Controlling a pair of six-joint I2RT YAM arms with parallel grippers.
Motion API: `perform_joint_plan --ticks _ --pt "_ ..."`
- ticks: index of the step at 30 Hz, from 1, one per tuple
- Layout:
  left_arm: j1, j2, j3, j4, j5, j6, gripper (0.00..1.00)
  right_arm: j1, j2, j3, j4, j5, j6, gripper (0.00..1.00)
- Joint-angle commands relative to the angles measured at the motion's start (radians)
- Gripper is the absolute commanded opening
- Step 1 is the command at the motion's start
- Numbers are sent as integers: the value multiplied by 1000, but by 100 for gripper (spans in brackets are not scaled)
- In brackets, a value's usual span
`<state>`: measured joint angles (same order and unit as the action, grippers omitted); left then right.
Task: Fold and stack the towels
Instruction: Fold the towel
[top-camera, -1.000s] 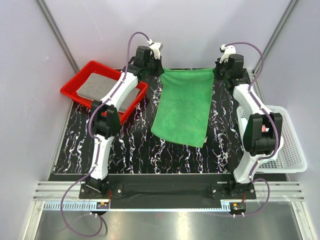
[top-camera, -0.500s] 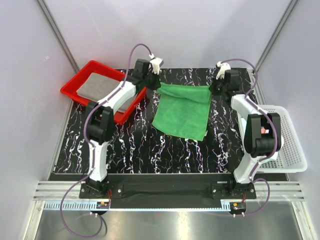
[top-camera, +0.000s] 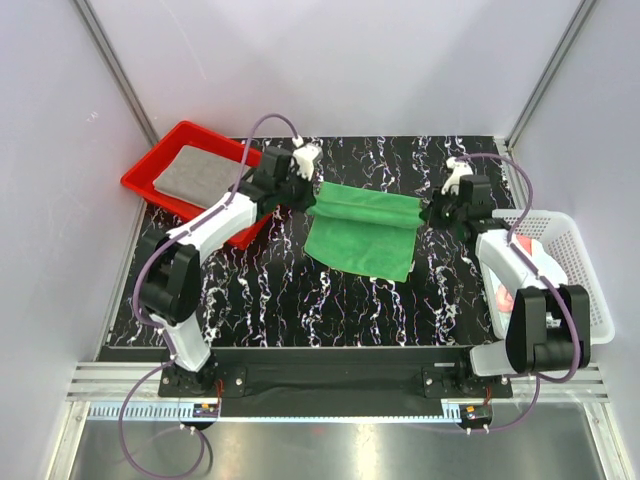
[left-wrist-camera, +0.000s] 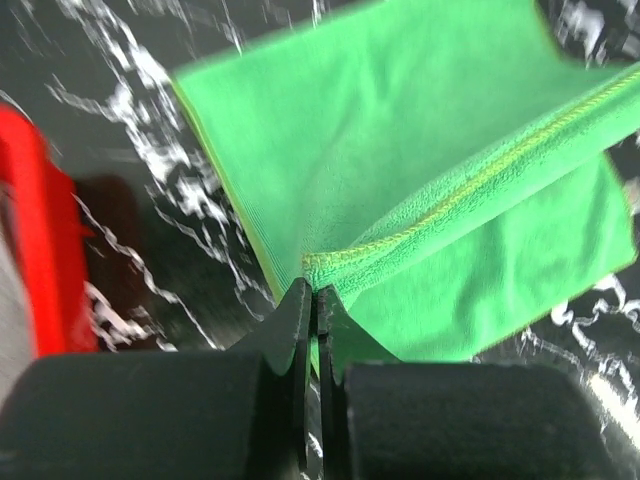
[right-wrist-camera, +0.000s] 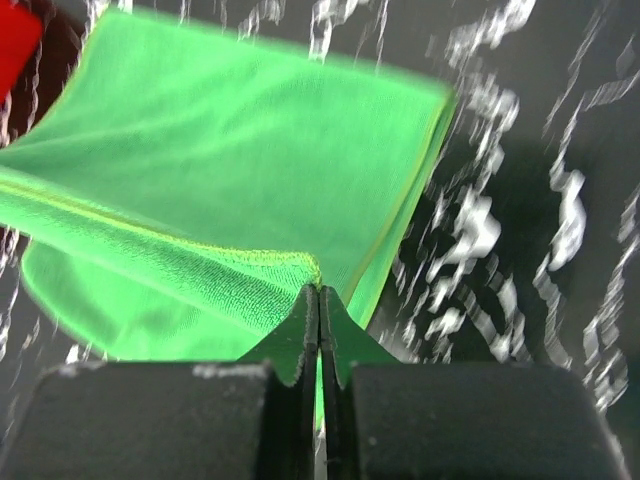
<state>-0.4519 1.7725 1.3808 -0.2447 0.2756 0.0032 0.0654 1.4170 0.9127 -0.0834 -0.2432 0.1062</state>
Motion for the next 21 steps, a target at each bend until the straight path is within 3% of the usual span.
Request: perform_joint_plan --ticks 1,3,5,9,10,12,15,21 --pt "-11 -56 -80 42 -58 0 0 -1 -56 -52 -71 -48 64 0" --pt "-21 -65 -139 59 -81 -38 5 1 -66 -69 -107 -45 105 0" --pt "-39 -73 -169 67 -126 -45 19 5 -81 -101 -119 -65 136 2" --pt "-71 -64 -146 -36 -229 -61 31 20 -73 -143 -206 -136 180 14" --pt "-76 -82 -150 -48 -251 -68 33 19 -60 -147 -232 -137 187 23" --pt "-87 -116 -179 -51 -324 -101 50 19 -46 -146 -310 -145 213 29" --pt "-88 -160 -198 -48 -334 -159 60 19 -39 -146 -342 -125 277 35" --pt "-88 -35 -123 -107 -286 -270 63 25 0 -100 -244 -96 371 40"
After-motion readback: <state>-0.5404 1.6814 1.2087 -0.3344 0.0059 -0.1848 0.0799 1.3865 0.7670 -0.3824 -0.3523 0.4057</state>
